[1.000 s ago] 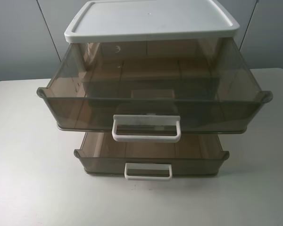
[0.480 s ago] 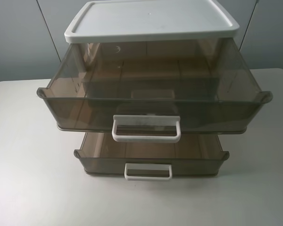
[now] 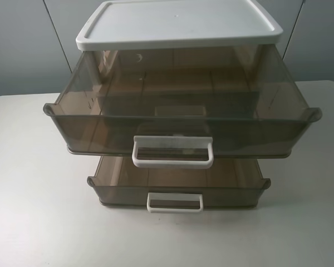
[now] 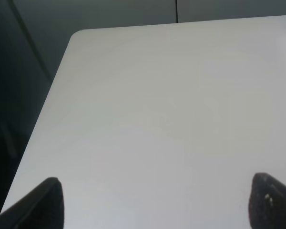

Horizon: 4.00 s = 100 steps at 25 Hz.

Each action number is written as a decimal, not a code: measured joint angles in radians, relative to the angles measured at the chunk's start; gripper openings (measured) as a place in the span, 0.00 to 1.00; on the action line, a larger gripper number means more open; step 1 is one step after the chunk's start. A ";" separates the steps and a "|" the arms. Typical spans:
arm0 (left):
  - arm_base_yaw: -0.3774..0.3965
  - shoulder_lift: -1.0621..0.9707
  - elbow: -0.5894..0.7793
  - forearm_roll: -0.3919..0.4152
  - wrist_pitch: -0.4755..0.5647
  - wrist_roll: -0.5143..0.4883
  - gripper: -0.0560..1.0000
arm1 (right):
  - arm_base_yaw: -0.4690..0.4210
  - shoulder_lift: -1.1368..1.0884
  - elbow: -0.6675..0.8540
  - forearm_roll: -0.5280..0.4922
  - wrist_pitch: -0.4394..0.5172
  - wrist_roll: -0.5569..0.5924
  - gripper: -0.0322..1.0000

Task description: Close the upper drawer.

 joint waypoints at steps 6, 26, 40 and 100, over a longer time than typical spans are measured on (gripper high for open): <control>0.000 0.000 0.000 0.000 0.000 0.000 0.76 | 0.224 0.178 -0.091 0.156 -0.047 -0.116 0.71; 0.000 0.000 0.000 0.000 0.000 0.000 0.76 | 0.939 0.446 -0.244 0.318 0.010 0.123 0.71; 0.000 0.000 0.000 0.000 0.000 0.000 0.76 | 0.999 0.671 -0.244 0.525 -0.059 -0.041 0.71; 0.000 0.000 0.000 0.000 0.000 0.000 0.76 | 0.691 0.898 -0.176 0.023 -0.442 -0.089 0.71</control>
